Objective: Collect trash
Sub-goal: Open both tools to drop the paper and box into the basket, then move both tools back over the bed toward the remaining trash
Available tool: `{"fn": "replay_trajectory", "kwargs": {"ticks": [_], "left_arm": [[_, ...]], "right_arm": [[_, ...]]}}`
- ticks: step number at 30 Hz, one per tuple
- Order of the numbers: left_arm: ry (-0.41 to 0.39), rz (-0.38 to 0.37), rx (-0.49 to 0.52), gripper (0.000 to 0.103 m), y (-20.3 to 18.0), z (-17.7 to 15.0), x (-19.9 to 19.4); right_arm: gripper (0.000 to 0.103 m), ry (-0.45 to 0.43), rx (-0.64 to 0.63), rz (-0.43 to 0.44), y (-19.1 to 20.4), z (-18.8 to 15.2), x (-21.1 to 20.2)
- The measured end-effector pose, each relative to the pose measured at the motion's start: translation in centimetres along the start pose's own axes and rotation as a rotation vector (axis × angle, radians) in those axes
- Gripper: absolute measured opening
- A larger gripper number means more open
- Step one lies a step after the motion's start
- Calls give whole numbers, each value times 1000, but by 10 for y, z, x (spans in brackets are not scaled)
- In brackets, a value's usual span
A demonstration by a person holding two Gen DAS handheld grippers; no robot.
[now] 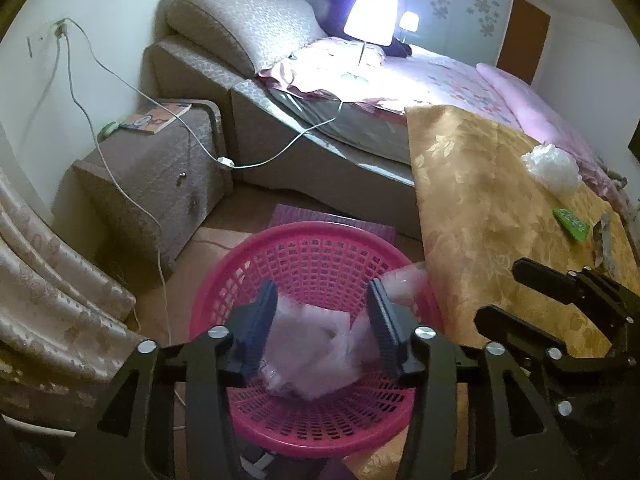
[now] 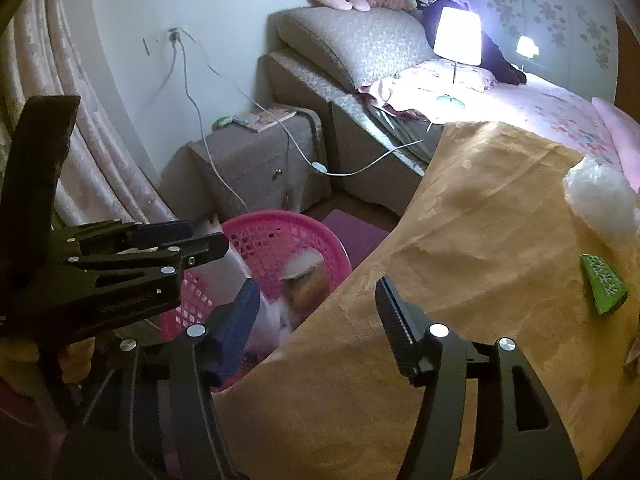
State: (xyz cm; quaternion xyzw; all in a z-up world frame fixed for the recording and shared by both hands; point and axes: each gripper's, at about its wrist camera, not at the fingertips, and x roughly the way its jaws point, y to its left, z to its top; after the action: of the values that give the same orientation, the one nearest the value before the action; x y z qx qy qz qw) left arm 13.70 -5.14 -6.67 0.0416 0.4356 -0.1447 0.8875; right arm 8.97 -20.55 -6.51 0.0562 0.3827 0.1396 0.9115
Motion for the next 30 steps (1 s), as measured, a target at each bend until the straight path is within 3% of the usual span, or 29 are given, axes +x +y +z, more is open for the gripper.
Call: {"fn": "replay_trajectory", "kwargs": {"ticks": [5, 17, 30], "left_arm": [[-15, 3, 4, 57, -1, 1, -3], [-83, -34, 50, 64, -27, -1, -16], [-98, -117, 136, 65, -78, -13, -19]], "right_arm": [[62, -19, 20, -11, -5, -1, -8], [70, -70, 122, -72, -43, -27, -44], [71, -69, 288, -335, -135, -90, -104]]}}
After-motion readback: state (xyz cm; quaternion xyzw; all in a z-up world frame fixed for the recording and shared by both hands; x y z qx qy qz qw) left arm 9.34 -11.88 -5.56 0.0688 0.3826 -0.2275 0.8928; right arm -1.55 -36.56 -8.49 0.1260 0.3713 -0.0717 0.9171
